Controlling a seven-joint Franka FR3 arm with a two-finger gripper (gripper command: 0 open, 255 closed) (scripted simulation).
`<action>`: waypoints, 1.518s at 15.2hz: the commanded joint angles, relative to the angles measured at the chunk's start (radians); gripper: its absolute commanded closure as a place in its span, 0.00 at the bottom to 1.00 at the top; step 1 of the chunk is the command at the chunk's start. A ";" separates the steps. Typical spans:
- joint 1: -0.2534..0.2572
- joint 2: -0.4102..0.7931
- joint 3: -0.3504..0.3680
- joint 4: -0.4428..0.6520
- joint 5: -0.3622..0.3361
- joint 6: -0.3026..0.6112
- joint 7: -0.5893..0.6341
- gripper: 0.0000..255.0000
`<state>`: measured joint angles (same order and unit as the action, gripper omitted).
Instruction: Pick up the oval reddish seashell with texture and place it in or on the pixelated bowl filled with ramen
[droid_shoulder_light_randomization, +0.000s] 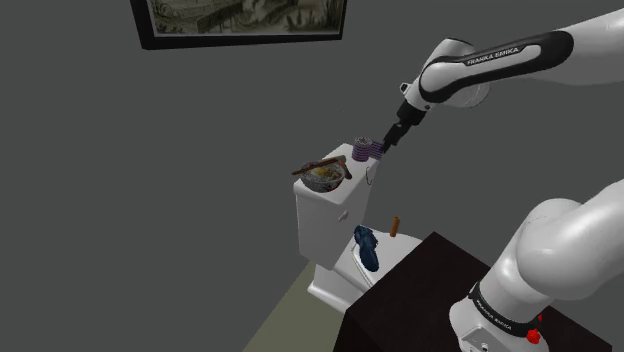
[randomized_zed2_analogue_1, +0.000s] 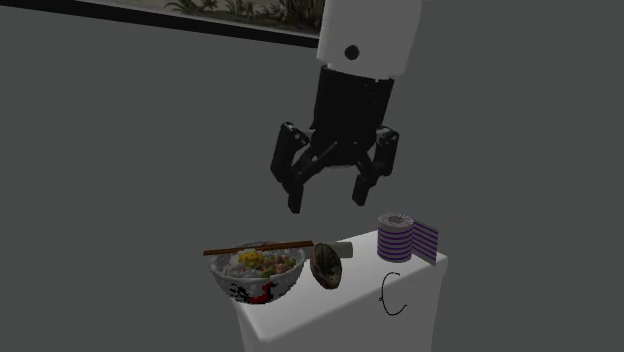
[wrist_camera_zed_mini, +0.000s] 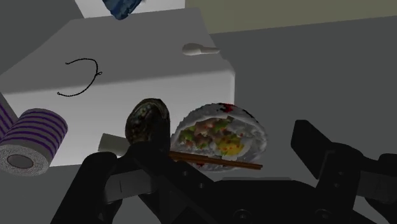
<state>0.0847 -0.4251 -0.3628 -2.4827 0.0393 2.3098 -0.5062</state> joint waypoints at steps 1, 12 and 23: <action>0.023 0.069 -0.053 0.012 0.043 0.055 -0.084 0.00; 0.101 0.584 -0.205 0.269 0.598 0.145 -0.683 0.00; -0.008 0.864 -0.100 0.458 0.845 0.133 -0.897 0.00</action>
<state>0.0797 0.4260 -0.4689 -2.0305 0.8727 2.4375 -1.3958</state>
